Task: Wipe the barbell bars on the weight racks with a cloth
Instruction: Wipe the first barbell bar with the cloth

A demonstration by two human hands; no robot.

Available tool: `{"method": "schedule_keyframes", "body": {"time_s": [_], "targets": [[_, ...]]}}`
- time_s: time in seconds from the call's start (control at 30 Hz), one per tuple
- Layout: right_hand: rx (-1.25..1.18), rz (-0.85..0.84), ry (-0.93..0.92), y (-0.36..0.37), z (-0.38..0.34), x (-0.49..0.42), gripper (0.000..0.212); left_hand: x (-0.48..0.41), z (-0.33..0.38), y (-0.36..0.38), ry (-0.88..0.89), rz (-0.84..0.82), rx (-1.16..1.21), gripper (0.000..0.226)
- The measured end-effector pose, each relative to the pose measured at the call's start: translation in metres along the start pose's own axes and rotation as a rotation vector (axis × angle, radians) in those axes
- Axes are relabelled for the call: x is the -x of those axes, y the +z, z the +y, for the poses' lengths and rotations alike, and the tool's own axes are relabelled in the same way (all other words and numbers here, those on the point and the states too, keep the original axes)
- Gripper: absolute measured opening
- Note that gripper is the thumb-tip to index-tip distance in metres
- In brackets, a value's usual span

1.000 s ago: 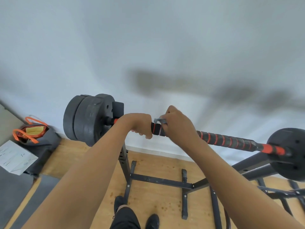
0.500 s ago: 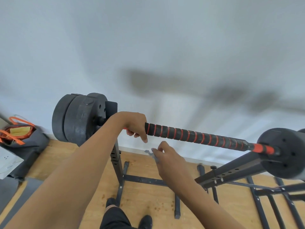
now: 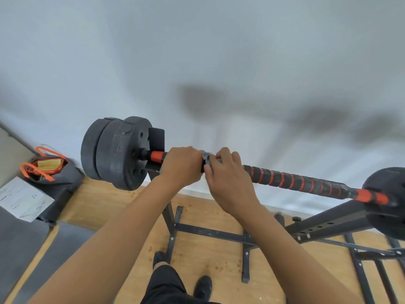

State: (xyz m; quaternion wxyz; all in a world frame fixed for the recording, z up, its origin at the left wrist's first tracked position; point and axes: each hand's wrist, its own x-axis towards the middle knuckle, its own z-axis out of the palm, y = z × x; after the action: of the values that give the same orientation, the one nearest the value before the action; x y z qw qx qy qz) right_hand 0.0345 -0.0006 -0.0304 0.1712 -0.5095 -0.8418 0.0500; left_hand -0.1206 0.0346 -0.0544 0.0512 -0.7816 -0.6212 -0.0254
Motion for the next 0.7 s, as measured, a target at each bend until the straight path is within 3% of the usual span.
{"method": "schedule_keyframes", "body": {"time_s": [0.17, 0.43, 0.7], "targets": [[-0.067, -0.061, -0.094, -0.015, 0.022, -0.011, 0.017, 0.002, 0.001, -0.006, -0.025, -0.037, 0.015, 0.009], [-0.258, -0.177, 0.053, -0.022, 0.033, -0.051, 0.015, 0.002, 0.001, -0.005, -0.041, -0.024, 0.027, 0.013], [-0.312, -0.174, -0.014, -0.025, 0.034, -0.039, 0.004, 0.001, 0.0, -0.01, -0.027, -0.07, 0.033, 0.011]]}}
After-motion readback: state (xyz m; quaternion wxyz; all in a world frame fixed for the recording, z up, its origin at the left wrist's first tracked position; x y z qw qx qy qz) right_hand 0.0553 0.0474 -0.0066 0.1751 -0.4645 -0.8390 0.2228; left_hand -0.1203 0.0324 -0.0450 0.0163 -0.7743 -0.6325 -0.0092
